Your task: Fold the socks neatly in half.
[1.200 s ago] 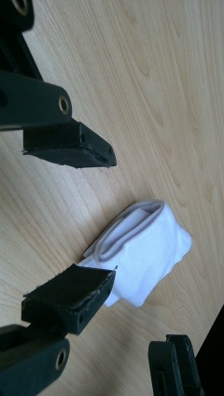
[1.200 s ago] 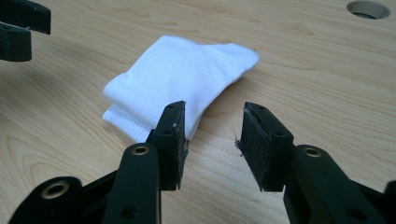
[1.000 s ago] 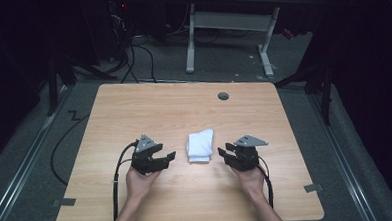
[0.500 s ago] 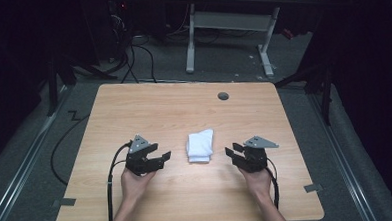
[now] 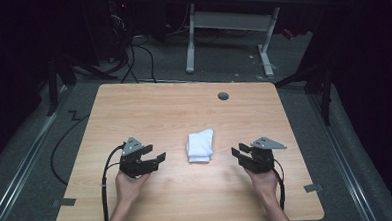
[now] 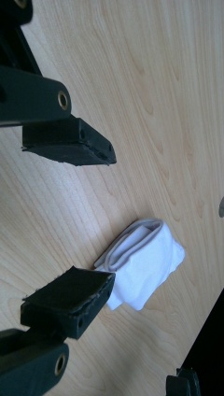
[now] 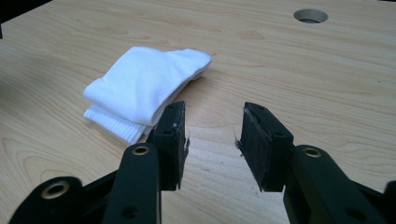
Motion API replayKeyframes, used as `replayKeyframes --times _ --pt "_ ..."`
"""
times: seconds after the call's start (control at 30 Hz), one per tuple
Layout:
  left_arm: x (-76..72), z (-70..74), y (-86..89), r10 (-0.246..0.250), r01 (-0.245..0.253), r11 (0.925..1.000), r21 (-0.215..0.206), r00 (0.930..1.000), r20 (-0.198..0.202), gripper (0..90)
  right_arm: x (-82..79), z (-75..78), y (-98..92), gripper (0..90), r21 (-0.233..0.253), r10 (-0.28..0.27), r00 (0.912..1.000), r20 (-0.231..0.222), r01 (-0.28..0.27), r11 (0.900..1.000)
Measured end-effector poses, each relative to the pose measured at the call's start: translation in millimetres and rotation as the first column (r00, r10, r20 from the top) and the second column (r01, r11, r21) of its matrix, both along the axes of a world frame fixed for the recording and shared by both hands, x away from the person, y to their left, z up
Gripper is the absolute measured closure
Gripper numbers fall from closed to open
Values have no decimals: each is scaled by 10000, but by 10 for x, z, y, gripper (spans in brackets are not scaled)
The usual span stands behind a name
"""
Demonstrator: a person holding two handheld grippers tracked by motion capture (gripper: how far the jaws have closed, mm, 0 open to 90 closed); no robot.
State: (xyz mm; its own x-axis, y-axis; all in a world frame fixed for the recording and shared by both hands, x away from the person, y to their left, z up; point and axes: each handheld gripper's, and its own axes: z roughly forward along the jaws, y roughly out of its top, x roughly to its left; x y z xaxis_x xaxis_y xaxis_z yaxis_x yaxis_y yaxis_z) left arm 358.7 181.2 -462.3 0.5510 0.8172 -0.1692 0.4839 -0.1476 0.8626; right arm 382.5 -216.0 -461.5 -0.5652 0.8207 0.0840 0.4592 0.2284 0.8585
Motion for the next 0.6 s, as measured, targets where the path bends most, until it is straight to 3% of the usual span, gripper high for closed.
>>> replayKeyframes --times 0.13,0.6 --pt "-18 -5 53 98 -98 9997 -224 10000 3 369 -14 -10 -28 599 53 -53 10000 29 53 10000" --pt "-44 -77 180 420 -425 9987 -271 9989 -199 366 -65 -70 -158 591 76 -316 9994 -122 317 9995"
